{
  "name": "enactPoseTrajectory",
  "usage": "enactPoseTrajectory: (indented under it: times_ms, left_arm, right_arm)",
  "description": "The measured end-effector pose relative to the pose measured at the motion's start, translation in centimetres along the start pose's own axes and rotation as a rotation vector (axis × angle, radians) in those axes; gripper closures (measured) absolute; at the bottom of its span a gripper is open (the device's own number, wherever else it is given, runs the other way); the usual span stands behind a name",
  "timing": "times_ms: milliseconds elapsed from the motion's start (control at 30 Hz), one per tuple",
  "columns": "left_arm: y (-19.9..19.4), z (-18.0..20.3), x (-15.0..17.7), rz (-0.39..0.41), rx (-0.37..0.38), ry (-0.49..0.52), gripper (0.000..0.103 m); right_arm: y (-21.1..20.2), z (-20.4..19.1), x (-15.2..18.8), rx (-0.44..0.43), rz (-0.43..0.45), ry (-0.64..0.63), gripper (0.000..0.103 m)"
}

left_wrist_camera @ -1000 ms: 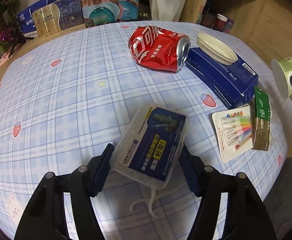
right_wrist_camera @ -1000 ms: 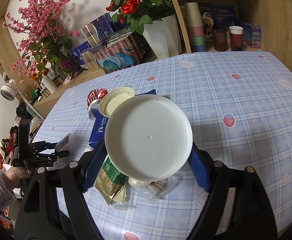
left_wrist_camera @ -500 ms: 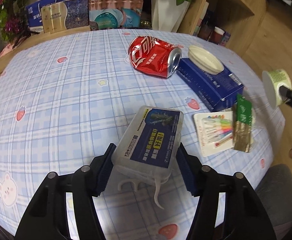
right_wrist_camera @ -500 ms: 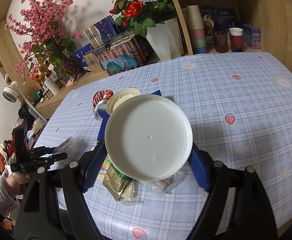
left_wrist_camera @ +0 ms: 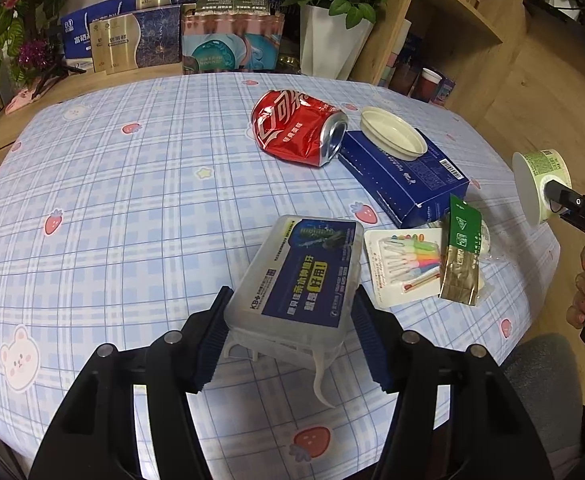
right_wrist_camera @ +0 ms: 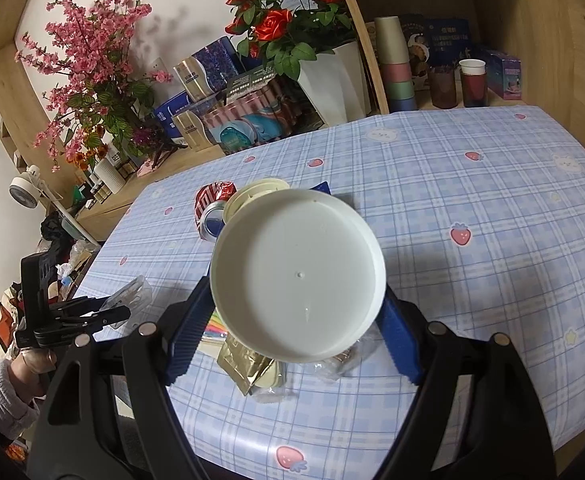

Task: Collect trash
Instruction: 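Carry the lid with the right tool over the bin and release it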

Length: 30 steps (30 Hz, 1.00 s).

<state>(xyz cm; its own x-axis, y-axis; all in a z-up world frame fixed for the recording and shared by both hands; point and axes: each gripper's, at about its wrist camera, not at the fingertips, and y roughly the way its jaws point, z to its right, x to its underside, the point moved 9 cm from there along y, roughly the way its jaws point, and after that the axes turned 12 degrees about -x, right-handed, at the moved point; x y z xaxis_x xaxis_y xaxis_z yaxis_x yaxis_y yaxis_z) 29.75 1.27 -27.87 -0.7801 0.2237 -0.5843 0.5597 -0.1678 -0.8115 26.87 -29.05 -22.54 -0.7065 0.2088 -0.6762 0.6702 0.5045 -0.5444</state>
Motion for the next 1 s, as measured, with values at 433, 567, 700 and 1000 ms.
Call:
enactPoseTrajectory:
  times_ms: [433, 567, 700, 1000]
  left_arm:
    - [-2.7, 1.5, 0.6, 0.048, -0.008, -0.007, 0.045]
    - [-3.4, 1.7, 0.8, 0.058, -0.002, -0.022, 0.046]
    - [-4.8, 2.1, 0.9, 0.082, 0.0, -0.028, 0.046]
    - [-8.7, 3.4, 1.1, 0.146, 0.01, -0.038, 0.046]
  right_arm:
    - [-1.0, -0.5, 0.7, -0.006, 0.01, 0.007, 0.025]
    - [-1.4, -1.0, 1.0, -0.007, 0.008, 0.0, 0.025]
    - [-2.2, -1.9, 1.6, -0.005, 0.009, -0.018, 0.025]
    - [-4.0, -3.7, 4.5, -0.003, -0.013, -0.053, 0.025]
